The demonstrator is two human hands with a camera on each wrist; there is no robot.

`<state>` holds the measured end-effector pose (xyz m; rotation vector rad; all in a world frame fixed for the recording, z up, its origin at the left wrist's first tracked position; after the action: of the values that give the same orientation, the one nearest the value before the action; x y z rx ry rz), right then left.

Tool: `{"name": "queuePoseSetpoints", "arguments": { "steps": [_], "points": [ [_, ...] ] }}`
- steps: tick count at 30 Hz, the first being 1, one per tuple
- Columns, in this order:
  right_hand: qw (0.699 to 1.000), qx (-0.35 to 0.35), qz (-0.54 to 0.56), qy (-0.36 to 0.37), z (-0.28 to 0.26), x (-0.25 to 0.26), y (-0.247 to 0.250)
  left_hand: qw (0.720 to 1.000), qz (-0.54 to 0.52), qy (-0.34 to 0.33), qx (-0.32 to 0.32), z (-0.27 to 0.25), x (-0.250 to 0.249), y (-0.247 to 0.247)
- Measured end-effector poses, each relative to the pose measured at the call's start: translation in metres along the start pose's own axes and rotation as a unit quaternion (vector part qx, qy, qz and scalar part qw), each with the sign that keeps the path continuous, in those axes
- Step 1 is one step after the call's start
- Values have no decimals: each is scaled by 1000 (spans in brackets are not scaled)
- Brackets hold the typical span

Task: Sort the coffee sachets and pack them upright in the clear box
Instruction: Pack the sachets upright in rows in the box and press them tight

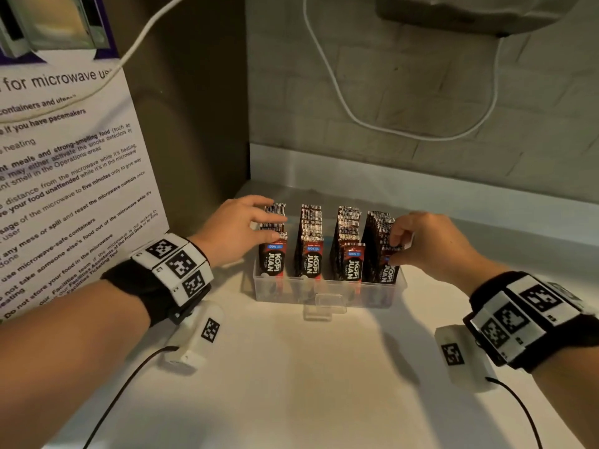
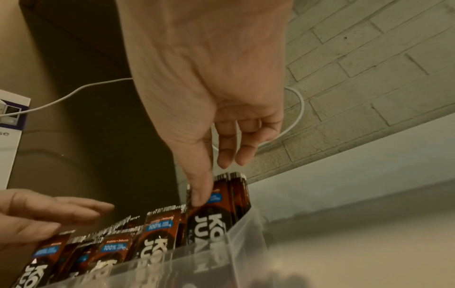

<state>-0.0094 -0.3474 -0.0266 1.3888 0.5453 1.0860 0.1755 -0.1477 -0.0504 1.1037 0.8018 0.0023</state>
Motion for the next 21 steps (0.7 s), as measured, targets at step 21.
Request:
{"name": "queuePoseSetpoints", "arguments": {
  "steps": [21],
  "points": [
    [997,75,-16,-6,6,1,2,999,27,-32,23,-1,-26,-3]
  ]
}}
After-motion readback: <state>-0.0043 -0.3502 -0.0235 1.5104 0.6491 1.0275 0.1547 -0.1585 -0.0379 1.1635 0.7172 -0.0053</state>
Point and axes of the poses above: each hand's wrist, its own z-axis towards the middle knuckle, its own y-axis out of the back of the hand, x = y × z, the point moved 8 cm from there along z, towards the middle knuckle, and after that the axes turned 2 degrees about -y, right-handed, at the moved point
